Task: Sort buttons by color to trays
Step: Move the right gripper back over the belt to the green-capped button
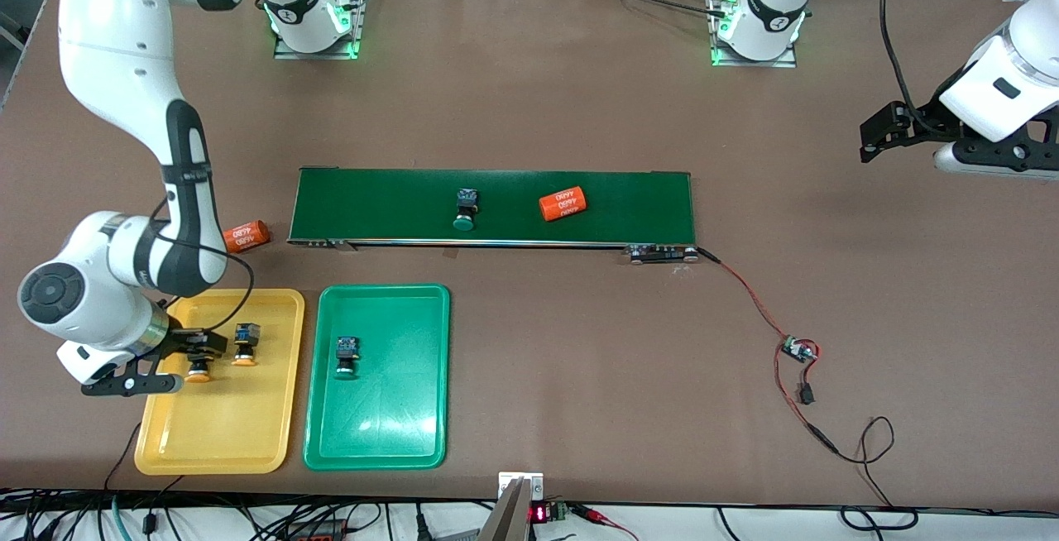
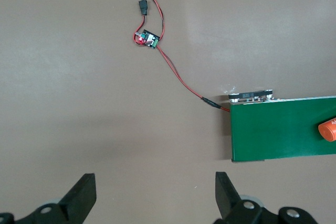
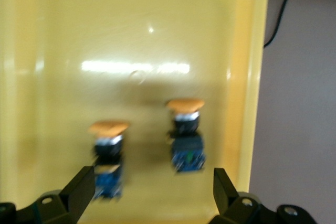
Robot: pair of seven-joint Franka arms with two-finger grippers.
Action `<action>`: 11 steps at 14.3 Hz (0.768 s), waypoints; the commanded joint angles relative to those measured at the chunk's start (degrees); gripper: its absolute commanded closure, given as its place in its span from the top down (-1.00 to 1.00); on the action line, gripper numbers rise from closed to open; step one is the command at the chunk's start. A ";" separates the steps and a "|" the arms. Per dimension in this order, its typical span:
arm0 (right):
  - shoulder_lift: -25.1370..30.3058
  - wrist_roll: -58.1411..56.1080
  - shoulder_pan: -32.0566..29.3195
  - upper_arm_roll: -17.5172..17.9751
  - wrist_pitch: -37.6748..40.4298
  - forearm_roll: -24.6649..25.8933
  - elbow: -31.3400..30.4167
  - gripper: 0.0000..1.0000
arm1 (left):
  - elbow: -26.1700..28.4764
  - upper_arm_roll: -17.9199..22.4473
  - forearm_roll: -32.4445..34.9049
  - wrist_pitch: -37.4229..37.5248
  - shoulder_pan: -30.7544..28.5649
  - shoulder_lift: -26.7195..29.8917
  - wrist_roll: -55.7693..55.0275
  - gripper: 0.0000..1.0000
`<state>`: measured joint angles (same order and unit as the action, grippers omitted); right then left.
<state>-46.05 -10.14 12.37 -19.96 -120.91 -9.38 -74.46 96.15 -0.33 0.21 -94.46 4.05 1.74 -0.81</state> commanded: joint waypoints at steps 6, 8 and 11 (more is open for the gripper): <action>11.86 20.64 14.50 0.36 18.42 -1.08 -5.17 1.00 | -1.32 0.16 1.02 1.12 -0.35 -0.51 -0.50 1.00; 12.04 27.77 19.06 0.36 18.60 -1.17 -5.52 1.00 | -1.32 0.33 1.02 1.03 -0.27 -0.51 -0.59 1.00; 11.77 37.44 24.61 0.36 18.43 -1.17 -5.61 1.00 | -1.32 0.42 1.02 1.12 -0.35 -0.51 -0.50 1.00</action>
<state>-35.47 22.31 34.30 -19.05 -102.55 -9.99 -78.53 96.12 0.04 0.22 -94.43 3.75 1.71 -0.86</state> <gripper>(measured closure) 0.000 0.000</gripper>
